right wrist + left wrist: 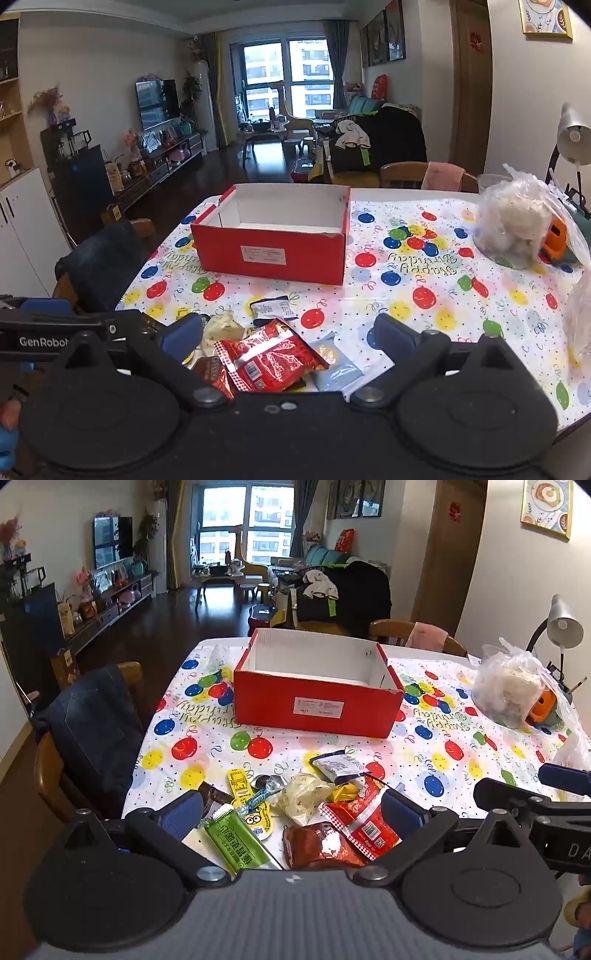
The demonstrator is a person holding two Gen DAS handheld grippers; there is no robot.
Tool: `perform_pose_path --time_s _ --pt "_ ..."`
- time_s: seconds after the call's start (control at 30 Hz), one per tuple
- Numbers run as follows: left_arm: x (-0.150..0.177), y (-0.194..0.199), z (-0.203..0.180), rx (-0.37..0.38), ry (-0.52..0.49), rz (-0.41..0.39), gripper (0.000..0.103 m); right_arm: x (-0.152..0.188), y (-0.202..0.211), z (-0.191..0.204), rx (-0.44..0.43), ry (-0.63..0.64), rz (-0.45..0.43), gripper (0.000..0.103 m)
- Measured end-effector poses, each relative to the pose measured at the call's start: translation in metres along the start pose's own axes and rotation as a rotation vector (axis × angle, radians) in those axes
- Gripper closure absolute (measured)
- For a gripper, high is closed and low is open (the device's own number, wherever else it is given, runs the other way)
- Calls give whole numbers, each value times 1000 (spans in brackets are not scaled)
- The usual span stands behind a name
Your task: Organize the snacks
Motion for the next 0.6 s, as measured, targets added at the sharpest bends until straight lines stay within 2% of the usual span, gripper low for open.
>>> perform_pose_path --time_s 0.07,0.2,0.33,0.6 --pt "-1 -2 1 5 -7 6 0 -1 3 -1 -5 2 -8 4" --pt "-1 10 -2 0 -30 -57 0 -2 5 -2 -15 -8 -19 4" --pt "-6 7 -9 -2 -45 -49 0 -1 2 19 -12 28 -26 4" --pt "-8 12 -12 4 -40 -62 0 -3 6 15 -27 27 -32 4"
Point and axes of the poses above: each gripper's, at about its wrist camera, not at the fingertips, and y roughly against the way its jaws point, z to its left, x to its underside, the point moved 5 cm from there along -y, roughly the way its jaws point, and after that the axes turned 5 degrees about -y, right-handed, at the moved point
